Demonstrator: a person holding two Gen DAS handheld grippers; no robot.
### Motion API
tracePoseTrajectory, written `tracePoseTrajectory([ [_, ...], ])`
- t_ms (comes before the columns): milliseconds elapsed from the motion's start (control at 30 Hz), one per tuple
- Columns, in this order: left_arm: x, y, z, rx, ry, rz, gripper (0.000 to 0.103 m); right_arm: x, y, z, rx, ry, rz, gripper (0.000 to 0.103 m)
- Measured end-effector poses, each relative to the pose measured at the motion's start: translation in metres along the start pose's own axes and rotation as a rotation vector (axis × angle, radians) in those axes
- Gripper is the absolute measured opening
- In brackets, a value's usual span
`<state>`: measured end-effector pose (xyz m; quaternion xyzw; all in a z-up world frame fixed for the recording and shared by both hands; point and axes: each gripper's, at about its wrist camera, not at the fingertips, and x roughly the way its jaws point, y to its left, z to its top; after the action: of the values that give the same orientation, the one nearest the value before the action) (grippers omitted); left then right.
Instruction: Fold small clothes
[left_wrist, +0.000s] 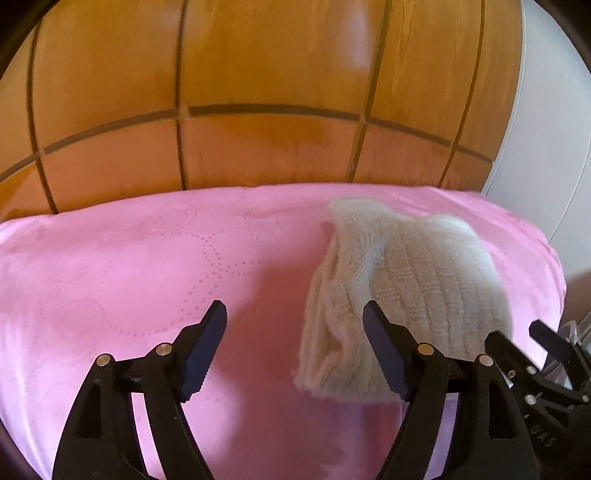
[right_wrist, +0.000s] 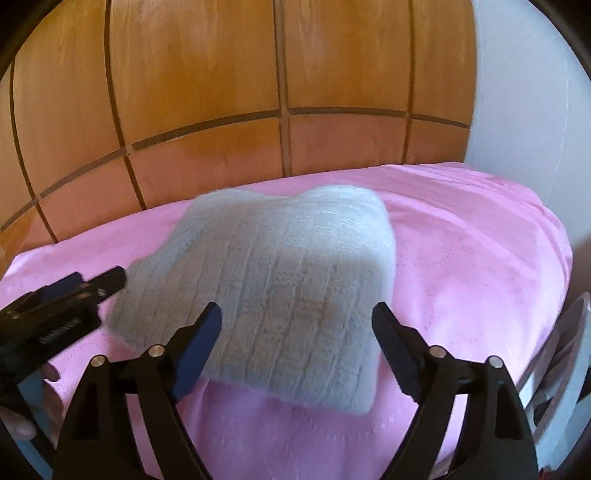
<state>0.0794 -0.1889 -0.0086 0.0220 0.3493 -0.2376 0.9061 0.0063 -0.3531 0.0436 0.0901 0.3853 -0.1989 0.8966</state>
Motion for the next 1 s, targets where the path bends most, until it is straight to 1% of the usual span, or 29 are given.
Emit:
tracePoseTrajectory([
  [67, -0.014, 0.003, -0.003, -0.002, -0.02, 0.007, 0.075, -0.007, 0.002, -0.004, 0.008, -0.012, -0.025, 0.094],
  [133, -0.023, 0.006, -0.005, -0.008, -0.031, 0.006, 0.082, -0.013, 0.002, -0.007, 0.019, -0.018, -0.039, 0.097],
  [200, -0.035, 0.009, -0.009, -0.014, -0.052, 0.006, 0.083, -0.019, 0.003, -0.009, 0.032, -0.025, -0.062, 0.101],
  [300, -0.049, 0.011, -0.016, -0.01, -0.072, 0.026, 0.083, -0.025, 0.005, -0.009, 0.05, -0.029, -0.082, 0.101],
  [367, -0.055, 0.014, -0.021, -0.017, -0.075, 0.022, 0.083, -0.03, 0.007, -0.012, 0.064, -0.031, -0.087, 0.101],
  [467, -0.063, 0.017, -0.026, -0.024, -0.078, 0.026, 0.087, -0.037, 0.012, -0.016, 0.062, -0.039, -0.108, 0.101],
  [600, -0.071, 0.019, -0.034, -0.031, -0.084, 0.039, 0.087, -0.043, 0.02, -0.023, 0.041, -0.06, -0.132, 0.101],
  [667, -0.074, 0.021, -0.038, -0.037, -0.082, 0.053, 0.09, -0.045, 0.023, -0.027, 0.038, -0.062, -0.139, 0.101],
  [933, -0.078, 0.025, -0.046, -0.043, -0.087, 0.098, 0.09, -0.047, 0.028, -0.032, 0.046, -0.071, -0.154, 0.101],
  [1000, -0.077, 0.027, -0.048, -0.047, -0.078, 0.102, 0.09, -0.045, 0.027, -0.031, 0.047, -0.072, -0.161, 0.101],
])
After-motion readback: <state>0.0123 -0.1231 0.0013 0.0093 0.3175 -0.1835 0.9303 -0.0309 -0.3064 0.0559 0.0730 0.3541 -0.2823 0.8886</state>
